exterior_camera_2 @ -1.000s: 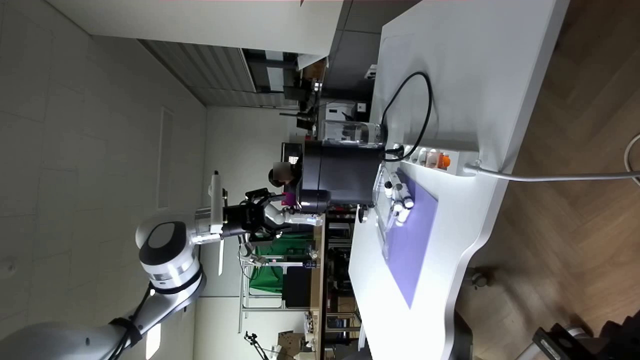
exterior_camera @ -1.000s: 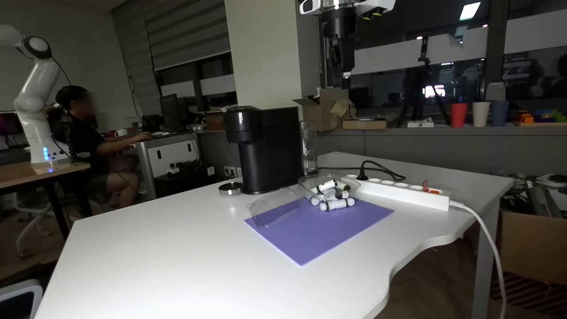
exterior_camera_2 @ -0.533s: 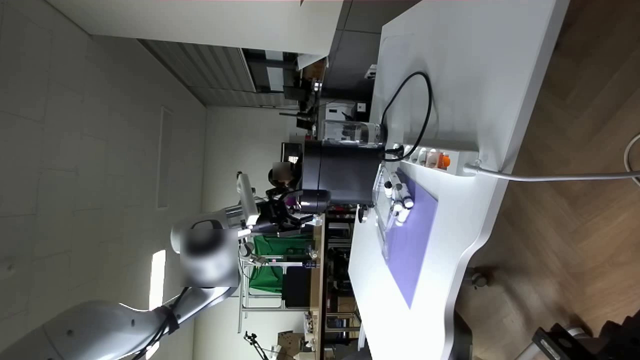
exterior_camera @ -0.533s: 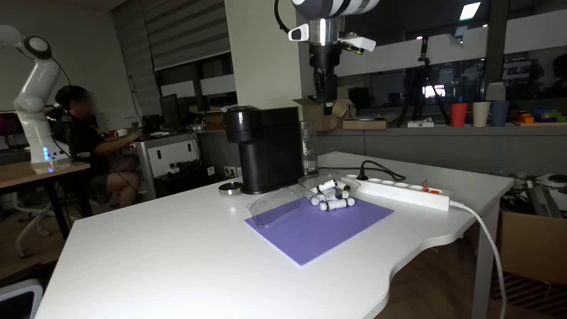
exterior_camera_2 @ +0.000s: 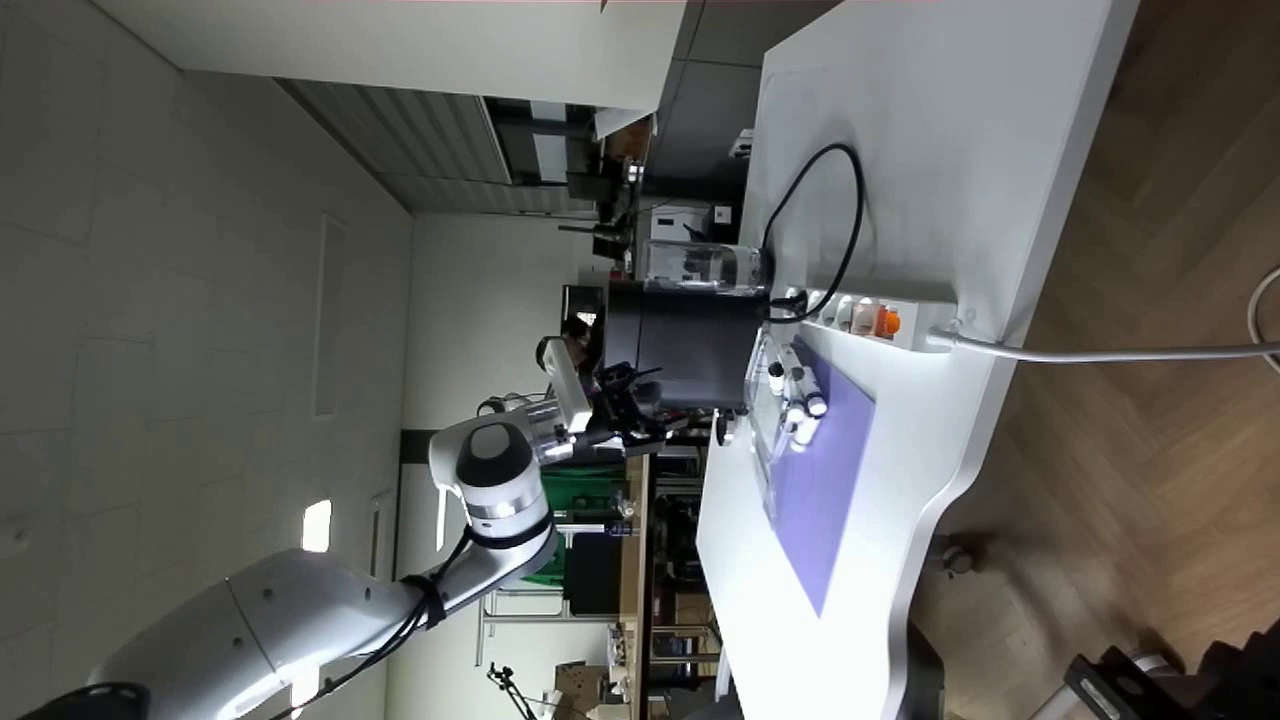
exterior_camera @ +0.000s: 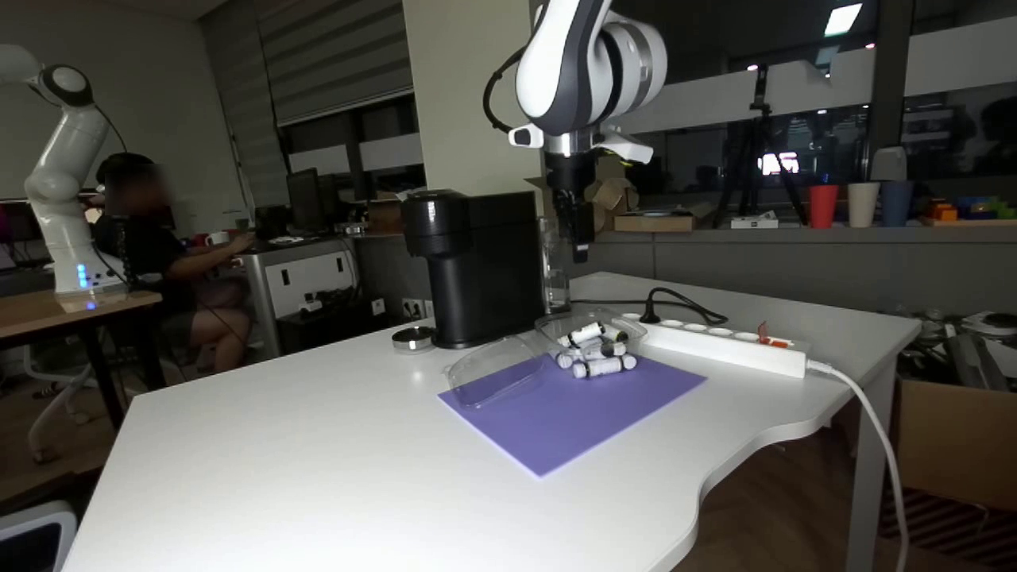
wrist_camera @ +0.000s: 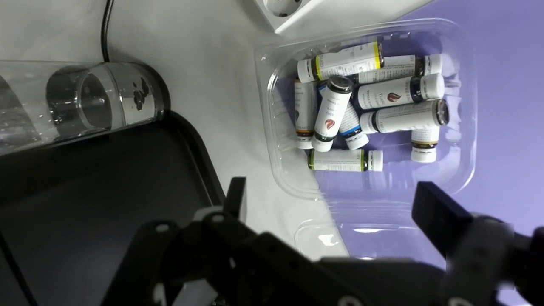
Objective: Remove three bottles from the clear container and place them on the left side of the table
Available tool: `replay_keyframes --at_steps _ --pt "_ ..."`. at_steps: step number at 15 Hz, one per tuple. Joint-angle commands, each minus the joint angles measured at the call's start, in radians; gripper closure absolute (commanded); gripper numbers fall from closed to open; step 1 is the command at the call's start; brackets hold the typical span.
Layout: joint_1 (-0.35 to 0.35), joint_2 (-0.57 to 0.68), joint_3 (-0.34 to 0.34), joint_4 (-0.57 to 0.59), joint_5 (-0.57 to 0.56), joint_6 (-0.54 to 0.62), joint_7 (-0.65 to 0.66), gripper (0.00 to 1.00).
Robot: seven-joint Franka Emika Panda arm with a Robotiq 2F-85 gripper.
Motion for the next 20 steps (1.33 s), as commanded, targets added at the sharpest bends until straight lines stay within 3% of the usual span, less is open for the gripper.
replay_keyframes --at_steps 1,6,20 --pt "0.006 0.099 -0.008 0.099 -0.038 -0.03 0.093 0.0" --pt "-0.005 0.206 -0.001 0.182 -0.044 -0.038 0.131 0.0" --pt "-0.023 0.386 0.011 0.385 -0.027 -0.241 0.171 0.0"
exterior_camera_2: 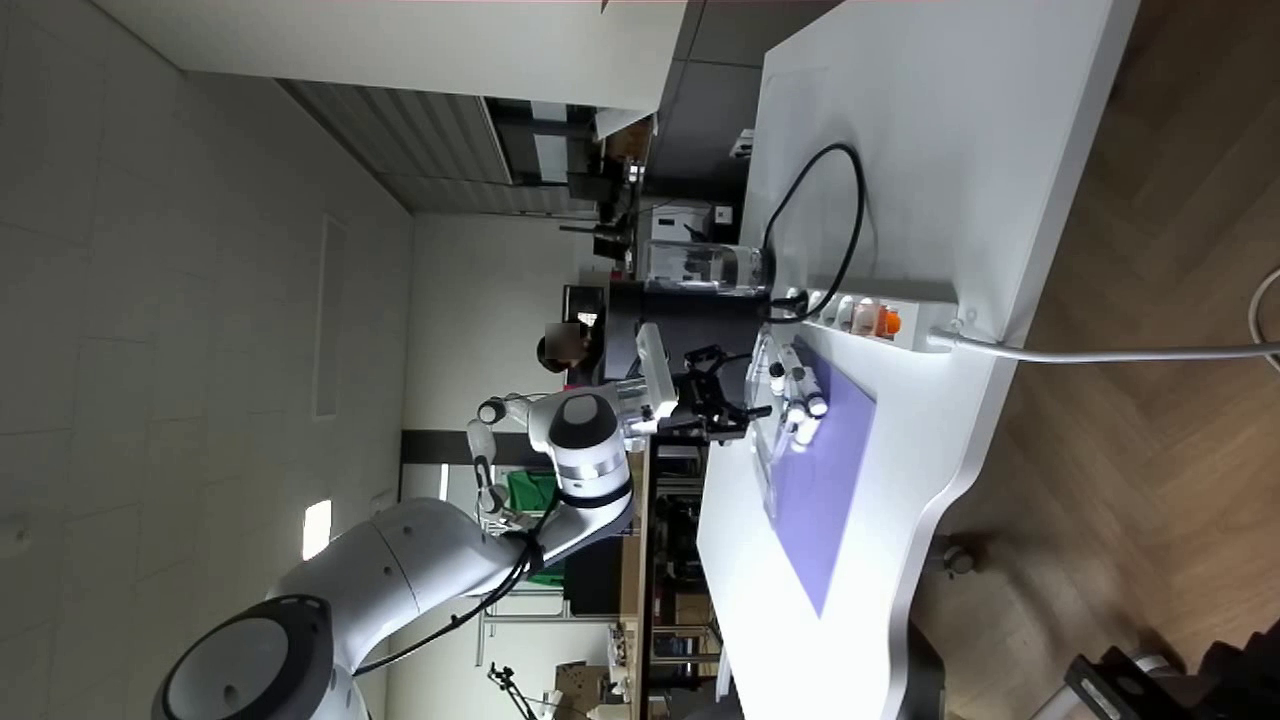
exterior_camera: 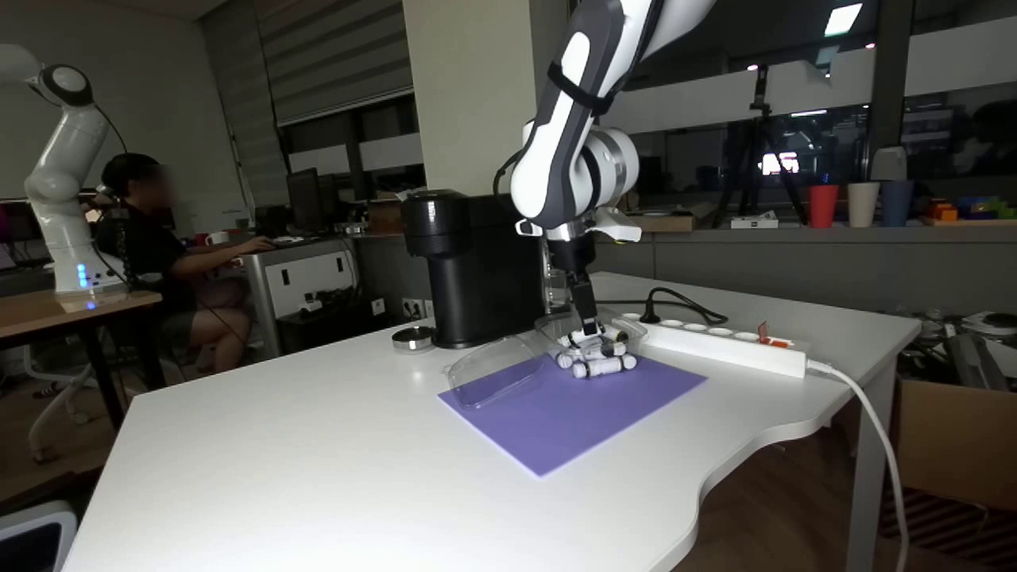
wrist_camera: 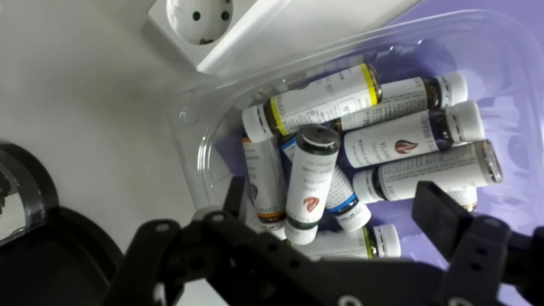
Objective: Remove three bottles from the clear container and place them on the left side of the table
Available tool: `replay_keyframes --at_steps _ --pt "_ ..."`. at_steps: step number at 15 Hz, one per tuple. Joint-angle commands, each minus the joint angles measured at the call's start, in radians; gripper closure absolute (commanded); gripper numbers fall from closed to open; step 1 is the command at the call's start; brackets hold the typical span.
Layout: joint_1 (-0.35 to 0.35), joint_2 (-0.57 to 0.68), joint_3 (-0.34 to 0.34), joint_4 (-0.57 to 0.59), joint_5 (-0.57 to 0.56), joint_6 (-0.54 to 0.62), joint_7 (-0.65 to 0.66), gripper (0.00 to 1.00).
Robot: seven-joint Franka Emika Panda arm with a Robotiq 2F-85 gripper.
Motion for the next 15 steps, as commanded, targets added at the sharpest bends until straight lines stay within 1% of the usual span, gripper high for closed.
replay_keyframes --at_steps 1,3,4,5,6,7,15 --pt "-0.01 0.046 0.011 0.08 -0.01 -0.075 0.04 0.0" --pt "-0.013 0.063 0.016 0.107 -0.001 -0.127 0.039 0.0" --pt "-0.013 0.071 0.017 0.119 0.0 -0.146 0.043 0.25" --pt "-0.013 0.078 0.017 0.131 -0.001 -0.16 0.045 0.25" --pt "-0.012 0.084 0.017 0.139 -0.002 -0.17 0.047 0.32" --pt "-0.012 0.088 0.017 0.148 -0.003 -0.178 0.049 0.4" --pt "-0.012 0.093 0.023 0.177 -0.003 -0.196 0.046 0.95"
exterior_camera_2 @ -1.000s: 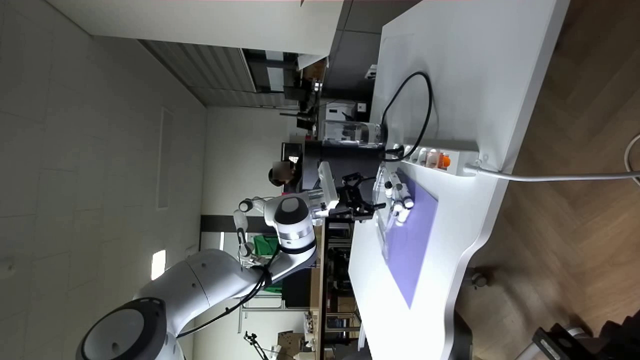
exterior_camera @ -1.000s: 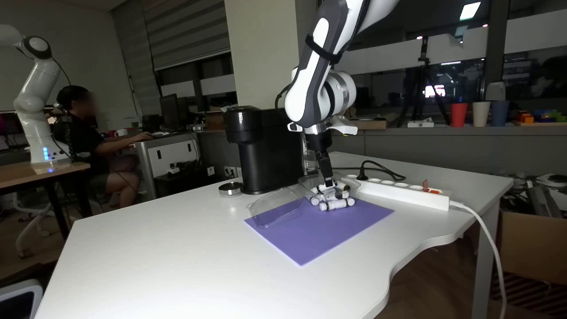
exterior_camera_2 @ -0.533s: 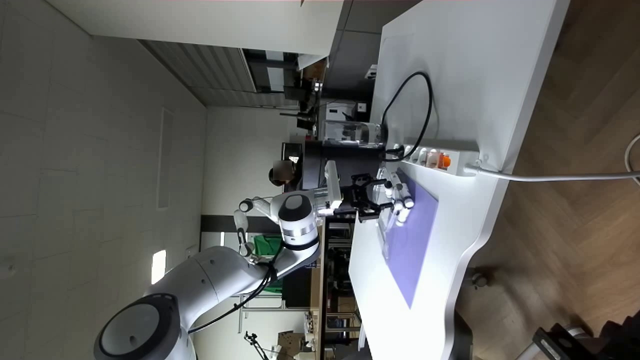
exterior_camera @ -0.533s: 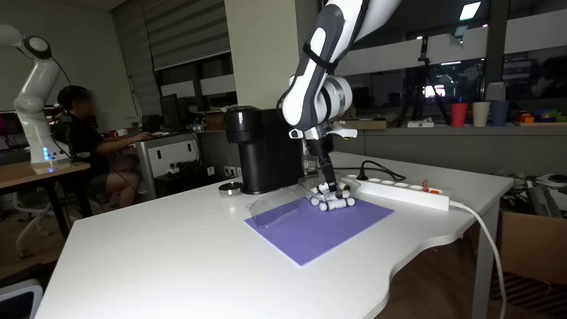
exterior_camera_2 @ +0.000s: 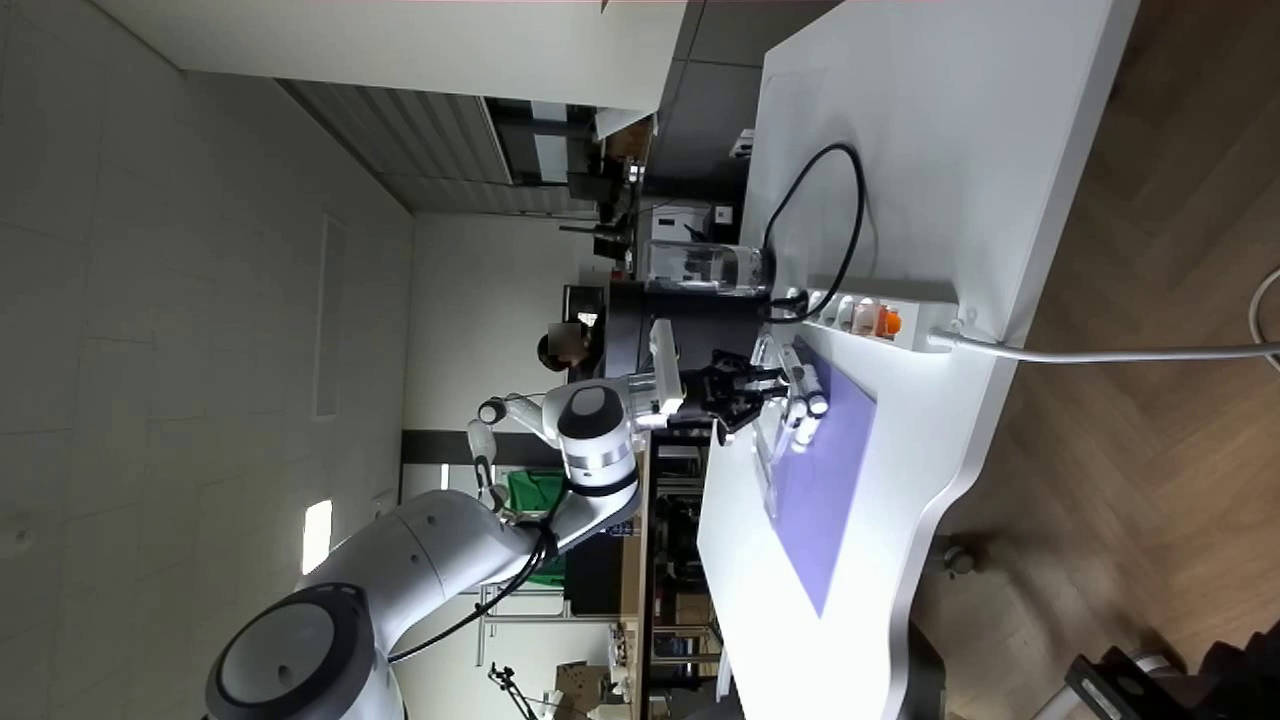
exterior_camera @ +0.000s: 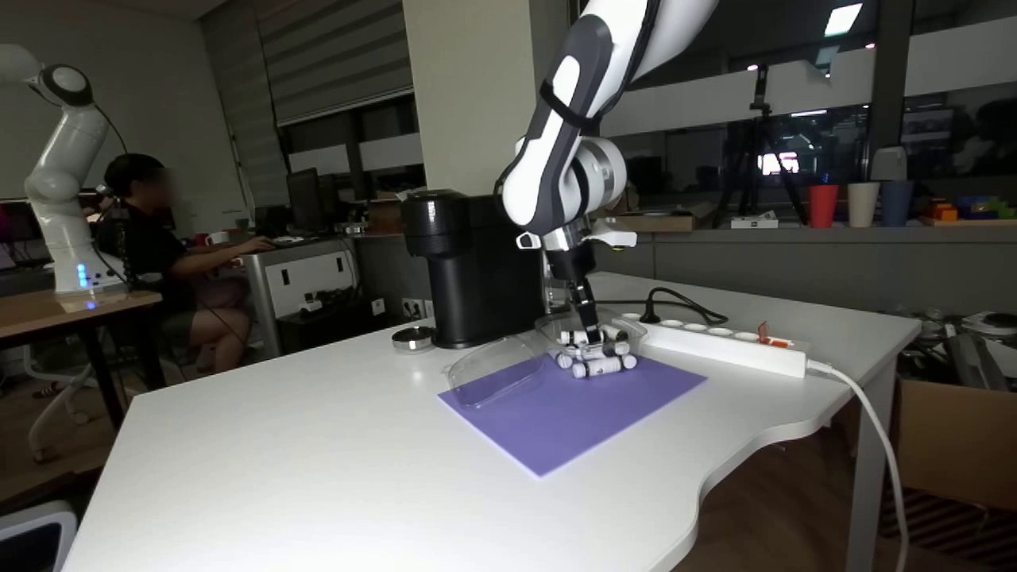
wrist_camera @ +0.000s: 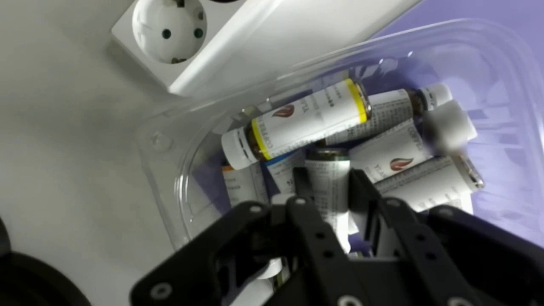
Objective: Remove three bottles from the clear container and place them on the left side of the table
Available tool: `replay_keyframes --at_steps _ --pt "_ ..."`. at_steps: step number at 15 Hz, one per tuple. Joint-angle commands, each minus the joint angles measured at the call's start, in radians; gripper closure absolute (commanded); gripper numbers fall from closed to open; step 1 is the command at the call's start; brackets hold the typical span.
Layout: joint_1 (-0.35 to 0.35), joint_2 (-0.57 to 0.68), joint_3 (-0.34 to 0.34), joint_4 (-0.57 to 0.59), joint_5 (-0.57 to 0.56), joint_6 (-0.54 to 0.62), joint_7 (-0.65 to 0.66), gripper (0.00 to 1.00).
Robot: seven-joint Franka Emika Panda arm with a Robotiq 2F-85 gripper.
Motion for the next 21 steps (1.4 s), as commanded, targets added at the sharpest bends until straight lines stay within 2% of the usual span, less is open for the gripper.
replay_keyframes --at_steps 1,6,9,12,15,18,20,21 --pt "-0.013 -0.009 0.025 0.032 0.001 -0.035 0.021 0.95" --pt "-0.026 -0.192 0.102 -0.061 0.024 -0.04 -0.043 0.93" --pt "-0.017 -0.265 0.147 -0.071 0.093 -0.098 -0.019 0.93" --pt "0.052 -0.281 0.149 -0.055 0.16 -0.272 0.141 0.93" --pt "0.144 -0.266 0.146 -0.072 0.145 -0.362 0.338 0.93" --pt "0.205 -0.241 0.173 -0.09 0.167 -0.447 0.517 0.93" --pt "0.212 -0.218 0.203 -0.086 0.209 -0.513 0.585 0.93" --pt "0.207 -0.219 0.202 -0.084 0.168 -0.463 0.519 0.93"
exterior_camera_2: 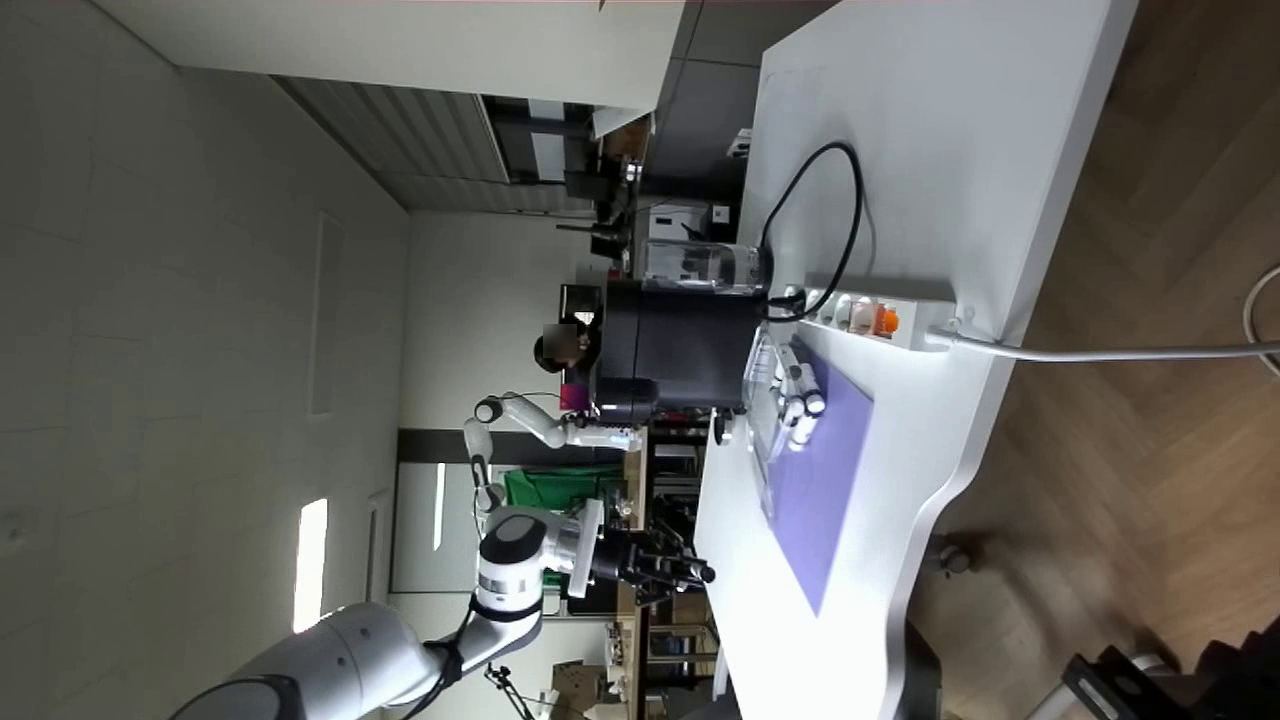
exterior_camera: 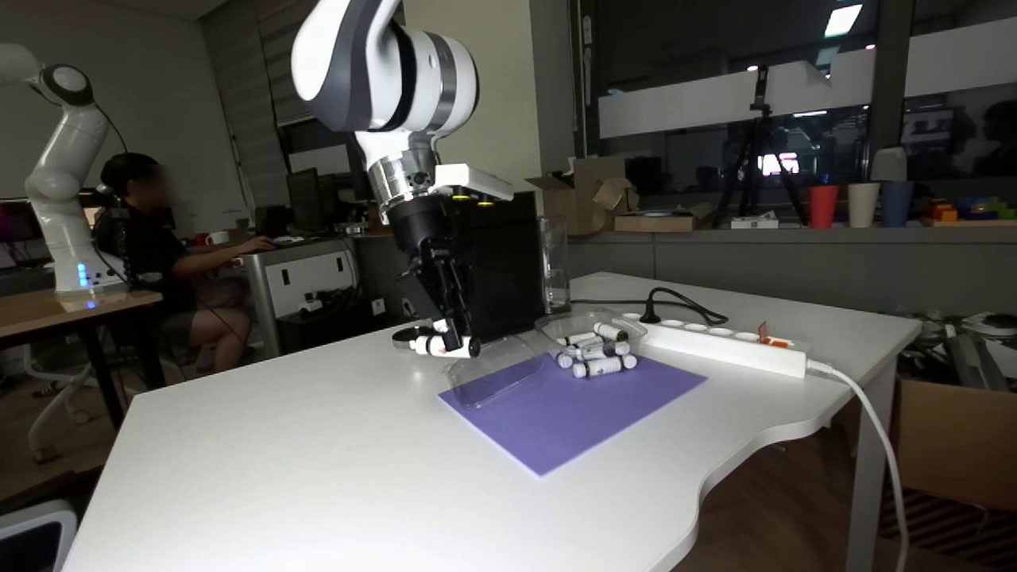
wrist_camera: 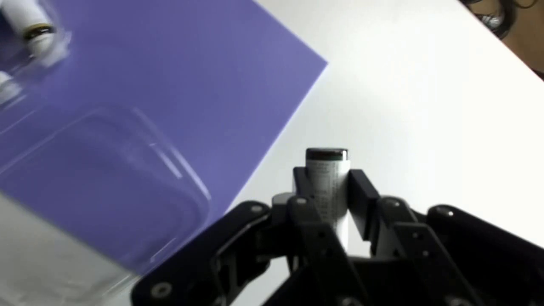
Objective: Remove three bottles from the clear container and place them on the left side of the table
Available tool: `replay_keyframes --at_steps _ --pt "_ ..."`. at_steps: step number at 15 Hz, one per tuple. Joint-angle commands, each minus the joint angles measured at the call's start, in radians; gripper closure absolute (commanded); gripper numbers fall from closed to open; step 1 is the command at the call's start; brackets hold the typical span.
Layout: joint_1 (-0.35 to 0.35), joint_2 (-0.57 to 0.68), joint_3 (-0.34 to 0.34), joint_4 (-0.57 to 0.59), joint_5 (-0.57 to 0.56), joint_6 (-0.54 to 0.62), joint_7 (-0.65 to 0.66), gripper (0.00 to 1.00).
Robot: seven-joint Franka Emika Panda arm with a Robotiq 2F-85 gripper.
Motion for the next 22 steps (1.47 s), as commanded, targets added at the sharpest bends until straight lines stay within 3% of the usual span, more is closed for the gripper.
replay_keyframes --at_steps 1,11,12,13,22 --pt "-0.007 0.011 0.026 0.004 -0.016 -0.007 0.014 0.73" --pt "-0.02 0.017 0.026 0.007 -0.017 -0.001 0.004 0.73" --pt "-0.02 0.017 0.026 0.007 -0.017 -0.001 0.004 0.93" --pt "-0.028 0.028 0.027 0.017 0.003 0.009 0.021 0.93" --pt "-0.084 0.221 0.032 0.125 0.211 0.31 0.198 0.93"
